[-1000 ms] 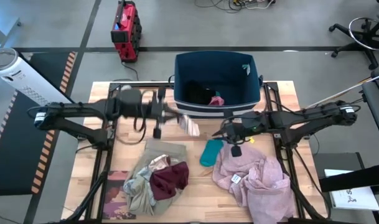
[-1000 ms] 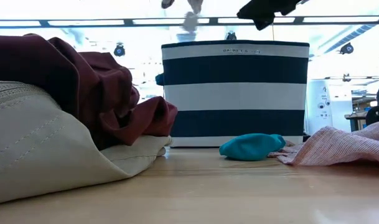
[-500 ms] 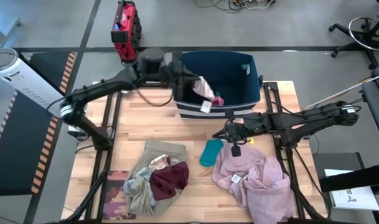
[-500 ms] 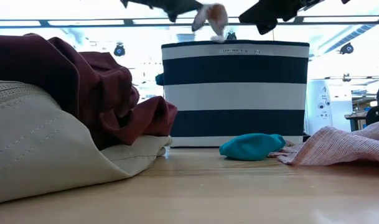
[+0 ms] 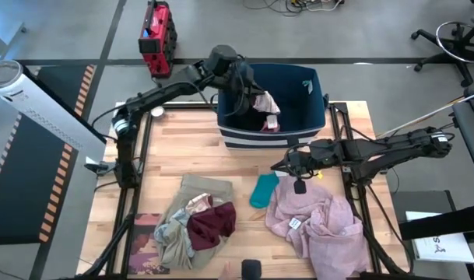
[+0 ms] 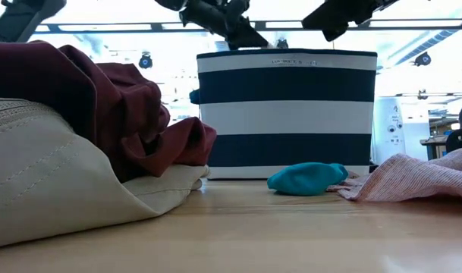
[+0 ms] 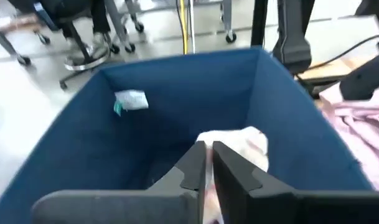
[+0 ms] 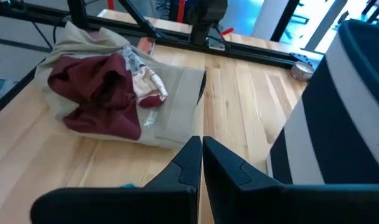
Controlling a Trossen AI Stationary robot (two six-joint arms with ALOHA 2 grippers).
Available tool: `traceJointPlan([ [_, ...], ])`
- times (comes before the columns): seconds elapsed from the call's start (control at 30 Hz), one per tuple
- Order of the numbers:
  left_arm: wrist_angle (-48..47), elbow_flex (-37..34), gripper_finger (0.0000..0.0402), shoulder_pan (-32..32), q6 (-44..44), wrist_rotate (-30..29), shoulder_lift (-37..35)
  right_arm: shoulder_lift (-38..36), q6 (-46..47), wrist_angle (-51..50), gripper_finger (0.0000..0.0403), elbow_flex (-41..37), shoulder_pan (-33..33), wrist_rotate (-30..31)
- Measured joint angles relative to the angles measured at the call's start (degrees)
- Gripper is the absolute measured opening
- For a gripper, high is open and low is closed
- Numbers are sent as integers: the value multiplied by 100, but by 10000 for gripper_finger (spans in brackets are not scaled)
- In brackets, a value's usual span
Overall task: Sort clothes
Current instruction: Put the bottom white patterned sock into the laundry bin, then put the blue sock into the laundry bin
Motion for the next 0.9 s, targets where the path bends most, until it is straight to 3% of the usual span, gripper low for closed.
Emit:
traceJointPlan([
  [0.17,-552,405,79,-7,116,-7,225,-215,195,-234,0,0,2,-5],
  [0.4,-614,297,158,-106,271,40,24,-342,746,-789,11,-17,39,-1],
  [0.5,-577,127,175,-225,475,338,-204,-265,823,-868,24,-62,75,-5],
  [0.7,-324,-910,175,-522,845,441,-937,-129,879,-876,49,-163,198,-1],
  [0.9,1177,-2839,158,-717,565,452,-2174,-123,1014,-859,57,-372,201,10],
])
